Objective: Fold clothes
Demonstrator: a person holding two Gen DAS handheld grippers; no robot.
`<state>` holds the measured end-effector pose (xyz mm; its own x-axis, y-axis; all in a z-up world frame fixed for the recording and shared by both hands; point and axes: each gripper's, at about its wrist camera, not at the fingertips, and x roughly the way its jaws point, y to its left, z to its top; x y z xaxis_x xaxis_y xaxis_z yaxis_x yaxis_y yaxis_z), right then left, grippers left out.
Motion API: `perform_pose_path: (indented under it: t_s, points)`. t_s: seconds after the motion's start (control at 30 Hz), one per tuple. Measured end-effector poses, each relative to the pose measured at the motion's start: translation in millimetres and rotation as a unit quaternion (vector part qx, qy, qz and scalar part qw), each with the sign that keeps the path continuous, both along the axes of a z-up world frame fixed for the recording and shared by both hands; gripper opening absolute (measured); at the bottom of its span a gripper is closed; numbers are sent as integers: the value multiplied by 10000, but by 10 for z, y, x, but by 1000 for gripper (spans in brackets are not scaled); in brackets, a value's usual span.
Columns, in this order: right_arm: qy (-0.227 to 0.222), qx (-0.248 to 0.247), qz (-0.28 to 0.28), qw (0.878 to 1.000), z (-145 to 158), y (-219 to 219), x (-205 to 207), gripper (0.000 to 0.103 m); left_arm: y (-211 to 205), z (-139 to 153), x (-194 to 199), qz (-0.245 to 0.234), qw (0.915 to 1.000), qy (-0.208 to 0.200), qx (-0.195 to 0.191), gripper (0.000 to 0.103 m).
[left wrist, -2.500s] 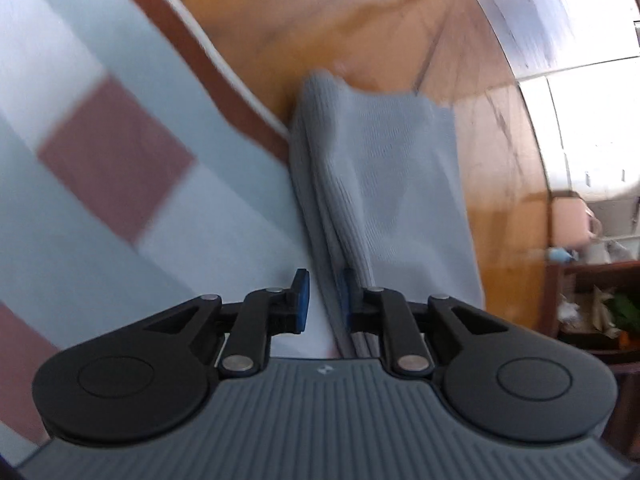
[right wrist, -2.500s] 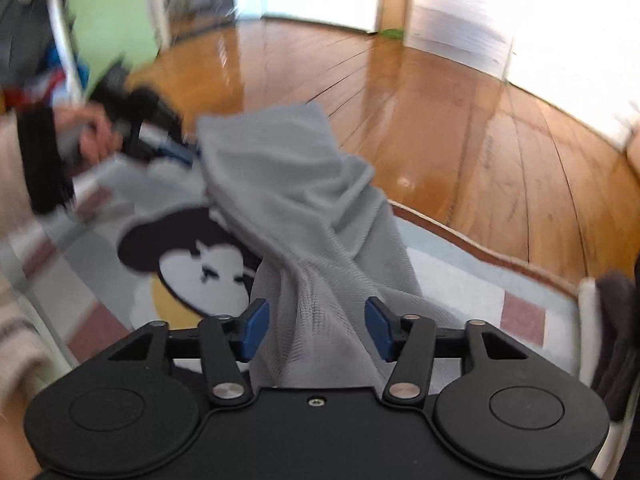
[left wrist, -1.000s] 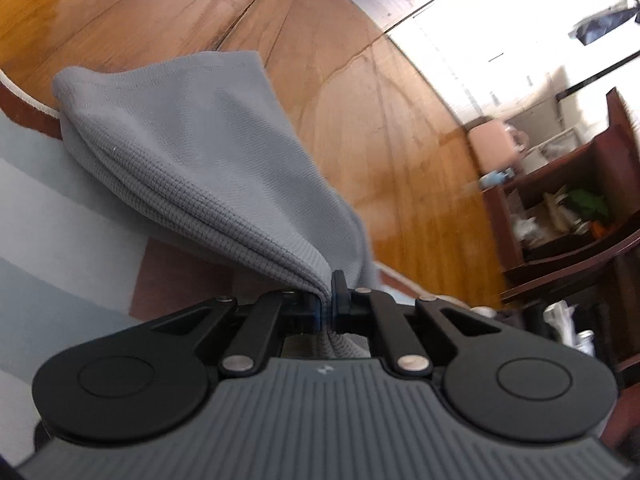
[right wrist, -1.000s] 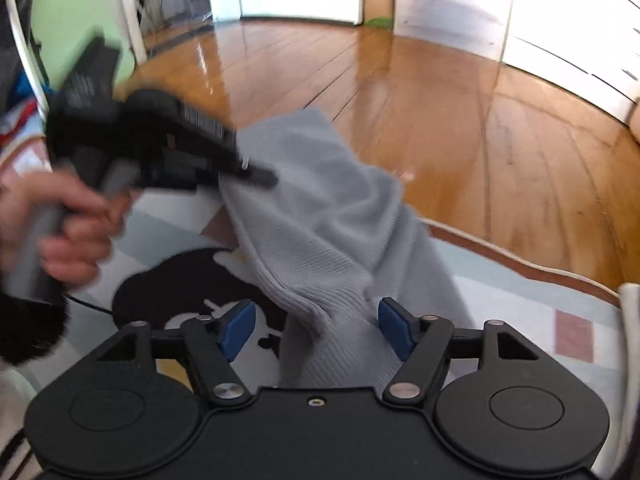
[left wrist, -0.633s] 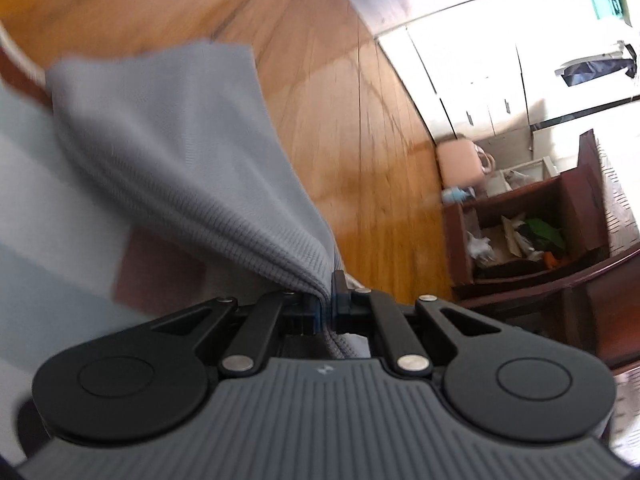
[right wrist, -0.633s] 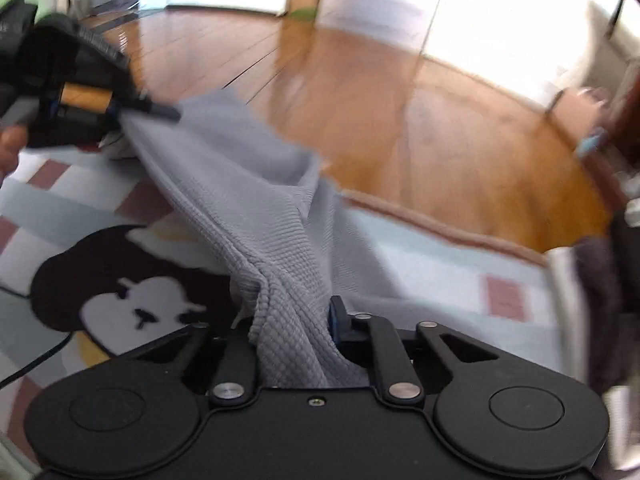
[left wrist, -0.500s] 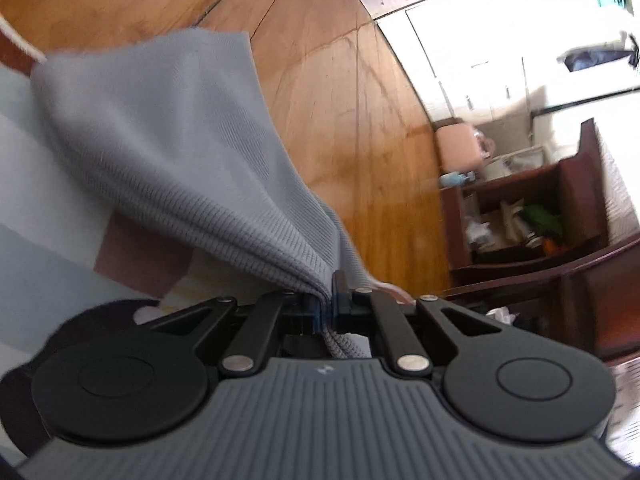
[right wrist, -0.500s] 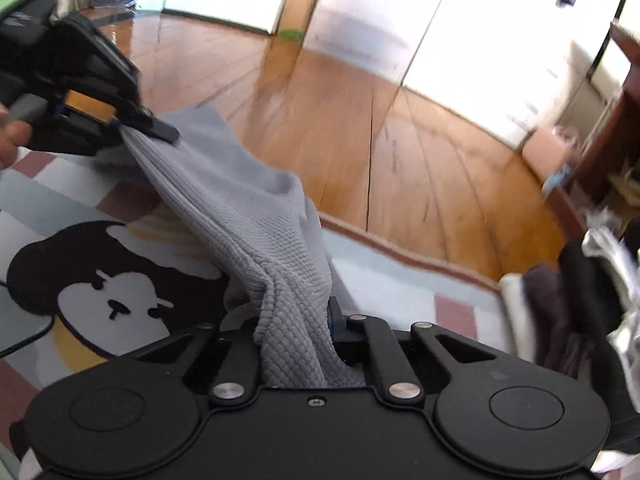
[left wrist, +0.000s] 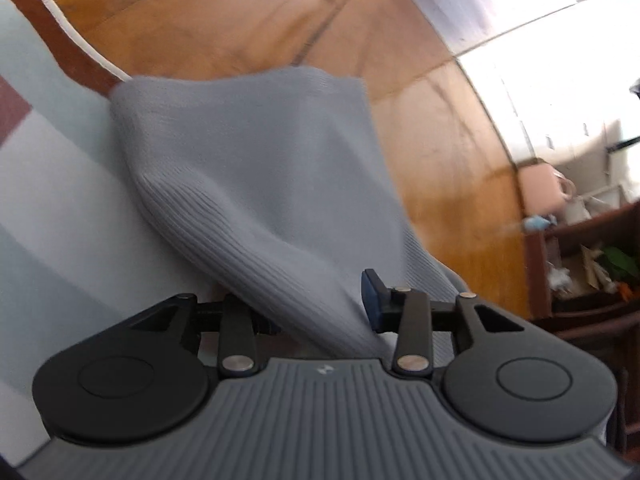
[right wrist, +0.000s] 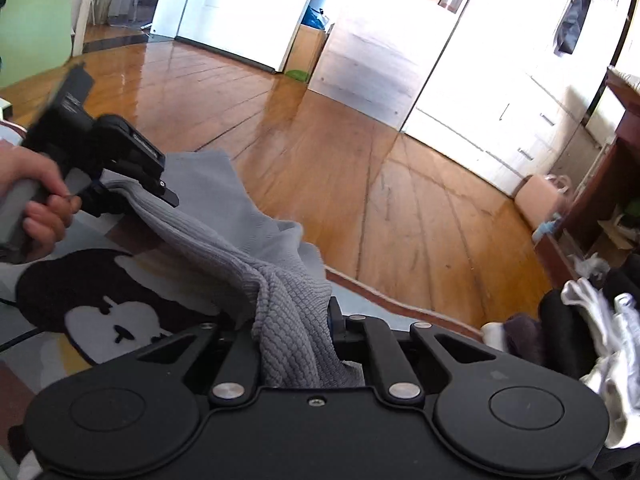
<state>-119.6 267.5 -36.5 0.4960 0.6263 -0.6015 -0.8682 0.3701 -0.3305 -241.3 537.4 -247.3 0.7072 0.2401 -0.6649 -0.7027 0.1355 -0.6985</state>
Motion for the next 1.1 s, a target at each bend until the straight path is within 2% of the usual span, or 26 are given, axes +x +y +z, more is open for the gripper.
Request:
perform_pose_path:
  t_s: [0.07, 0.13, 0.2, 0.23, 0.27, 0.33, 0.43, 0.5, 0.53, 0.57, 0.63, 0.77, 0.83, 0.87, 0.9, 0.97, 1.0, 1.1]
  points:
    - [182, -167, 48, 9997, -61, -50, 6, 9, 61, -13, -26, 55, 9999, -97, -13, 10]
    - [364, -334, 97, 9987, -121, -99, 12, 10, 72, 84, -50, 37, 9997, -168, 190, 7]
    - [546, -500, 145, 9971, -182, -149, 18, 13, 42, 269, -51, -26, 9982, -111, 582, 6]
    - [637, -583, 169, 9961, -212, -174, 21, 25, 20, 369, -53, -66, 9966, -45, 819, 6]
    - [727, -667, 193, 9949, -242, -199, 24, 47, -12, 484, -57, -90, 9939, 28, 1103, 6]
    - [908, -832, 241, 9921, -303, -248, 30, 68, -77, 718, -65, -133, 9856, 176, 1677, 6]
    - [1172, -1135, 335, 9860, -438, -339, -11, 69, -171, 964, -119, -110, 9770, 197, 2121, 6]
    - [1034, -1344, 438, 9845, -548, -389, -108, 68, -205, 1076, -146, -58, 9734, 232, 2277, 6]
    - [952, -1438, 492, 9838, -598, -413, -154, 63, -214, 1125, -164, -35, 9721, 256, 2332, 6]
    - [803, -1435, 544, 9849, -597, -427, -172, 43, -223, 1166, -184, -31, 9711, 260, 2373, 6]
    - [831, -1112, 394, 9895, -418, -455, -76, 14, -251, 1254, -232, -11, 9689, 261, 2460, 6]
    - [871, -474, 94, 9950, -57, -507, 121, 13, -306, 1470, -339, 64, 9620, 255, 2718, 6]
    - [694, -353, -8, 9970, 166, -445, 277, 12, -272, 1607, -397, 36, 9599, 151, 2800, 6]
    - [448, -326, 33, 9985, 294, -356, 378, 12, -235, 1691, -408, -4, 9592, 77, 2825, 6]
    - [185, -298, 79, 9994, 424, -268, 476, 12, -239, 1822, -453, 43, 9550, 55, 2964, 6]
    - [-656, -138, 222, 9975, 755, -64, 636, 12, -256, 2092, -551, 154, 9451, 24, 3265, 6]
    - [-1079, -10, 273, 9938, 943, 44, 713, 12, -265, 2228, -600, 210, 9397, 8, 3415, 6]
    - [-1771, 636, 342, 9815, 1521, 207, 728, 12, -291, 2634, -747, 377, 9219, -39, 3856, 6]
